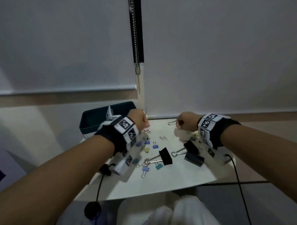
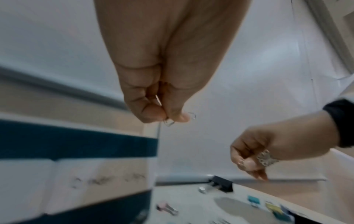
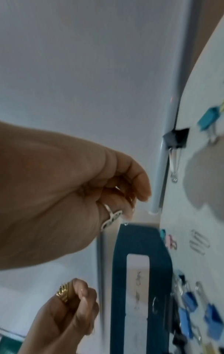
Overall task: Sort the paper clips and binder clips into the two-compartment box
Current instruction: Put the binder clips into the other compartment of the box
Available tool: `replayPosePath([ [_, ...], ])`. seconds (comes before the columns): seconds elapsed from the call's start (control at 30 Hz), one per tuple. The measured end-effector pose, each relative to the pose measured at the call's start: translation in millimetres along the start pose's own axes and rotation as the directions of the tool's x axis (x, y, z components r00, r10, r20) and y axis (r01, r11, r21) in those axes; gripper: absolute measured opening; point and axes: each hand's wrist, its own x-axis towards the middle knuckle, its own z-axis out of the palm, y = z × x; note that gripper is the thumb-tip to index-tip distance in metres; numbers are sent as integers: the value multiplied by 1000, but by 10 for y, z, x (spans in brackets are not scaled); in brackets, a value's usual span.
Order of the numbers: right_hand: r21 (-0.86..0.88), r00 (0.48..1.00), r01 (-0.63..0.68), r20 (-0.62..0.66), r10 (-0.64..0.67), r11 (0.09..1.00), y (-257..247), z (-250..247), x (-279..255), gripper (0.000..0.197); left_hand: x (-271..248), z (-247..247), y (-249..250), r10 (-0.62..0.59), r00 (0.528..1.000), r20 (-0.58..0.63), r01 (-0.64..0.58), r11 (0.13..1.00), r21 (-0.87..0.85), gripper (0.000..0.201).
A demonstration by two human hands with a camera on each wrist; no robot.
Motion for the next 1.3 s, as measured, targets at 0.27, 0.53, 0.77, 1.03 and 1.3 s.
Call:
replayPosePath([
  [0.27,274,981,107,-188,-56,956,-712,-138,57,15,-265,-557,-790,-186,922,-340,160,982,-102,15],
  [0.53,335,932,284,-316,-177,898,-1789,-242,341,18,-189,-443,-1400,-295,874,-386,268,956,-123,15],
  [0.77,345,918,282,-367,-148,895,-2051,-18,709,14,-215,-468,-1551,-261,924,-281,245,965,-90,21],
  [1.03,230,900,396,-287,-327,889,-1921,-50,540,29,-401,-334,-1526,-106,889,-445,72,993,-92,27],
  [1.3,-19,998,14,-60,-16,1000,-466,-75,291,20,-525,-168,-1441,-133,978,-162,173,949,265,42],
])
